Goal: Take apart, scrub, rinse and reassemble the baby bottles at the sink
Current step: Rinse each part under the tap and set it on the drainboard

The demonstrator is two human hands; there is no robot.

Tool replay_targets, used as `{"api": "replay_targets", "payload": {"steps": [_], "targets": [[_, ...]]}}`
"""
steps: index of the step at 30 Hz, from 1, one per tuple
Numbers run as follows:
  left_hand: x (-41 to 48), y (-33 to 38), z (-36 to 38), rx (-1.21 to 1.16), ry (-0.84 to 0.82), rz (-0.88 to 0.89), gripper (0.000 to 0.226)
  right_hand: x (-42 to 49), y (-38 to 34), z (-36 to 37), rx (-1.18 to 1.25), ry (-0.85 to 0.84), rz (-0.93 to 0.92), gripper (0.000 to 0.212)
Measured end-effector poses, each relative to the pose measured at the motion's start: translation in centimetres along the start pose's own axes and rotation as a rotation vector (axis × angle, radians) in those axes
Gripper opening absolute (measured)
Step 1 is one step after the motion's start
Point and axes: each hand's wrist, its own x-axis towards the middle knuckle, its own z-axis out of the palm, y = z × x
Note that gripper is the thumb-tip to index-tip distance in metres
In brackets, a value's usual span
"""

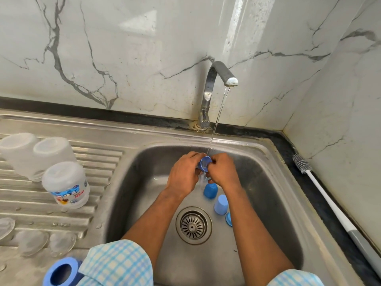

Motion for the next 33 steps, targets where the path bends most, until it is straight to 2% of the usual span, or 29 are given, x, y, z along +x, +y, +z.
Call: {"api": "replay_targets", "payload": {"steps": [3, 7, 9, 14, 17, 19, 22, 24, 29, 33], "targets": [[-0.1, -0.1, 0.0, 0.055, -0.016, 0.003, 0.049, 0.0, 0.1, 0.2, -0.061, -0.009, -0.024, 0.01], [0.0, 0.0, -0.1, 0.087, -0.024, 0.031, 0.052, 0.0, 0.1, -0.1, -0.105, 0.093, -0.019, 0.021], [0.1, 0.0, 0.0, 0.098, -0.009, 0.037, 0.052, 0.1, -0.1, -0.1, -0.116, 0.092, -0.032, 0.024], [0.0, -0.1, 0.1, 0.101, 0.022, -0.102, 0.057, 0.0, -0.8, -0.1, -0.01, 0.053, -0.035, 0.018], [0.5, 0.4, 0.4, -0.145, -0.031, -0.23, 0.056, -0.3, -0.8, -0.7, 0.041, 0.13, -0.056, 0.02], [0.7, 0.9, 0.5, -0.447, -0.072, -0.358, 0.051, -0.5, -0.9, -1.2, 0.139, 0.136, -0.057, 0.02], [0.8, 1.8, 0.0, -0.901, 0.025, -0.544, 0.03, -0.6, -1.0, -1.5, 0.344, 0.101, -0.04, 0.017], [0.8, 1.9, -0.3, -1.013, 0.113, -0.588, 0.021, -0.5, -1.1, -1.5, 0.416, 0.082, -0.048, 0.008], [1.0, 1.5, -0.6, -1.158, 0.173, -0.743, 0.037, -0.2, -0.7, -1.6, 0.588, 0.049, -0.017, 0.005], [1.0, 1.8, -1.1, -1.357, 0.151, -0.798, 0.021, -0.6, -0.6, -2.0, 0.739, -0.006, -0.01, 0.005]]}}
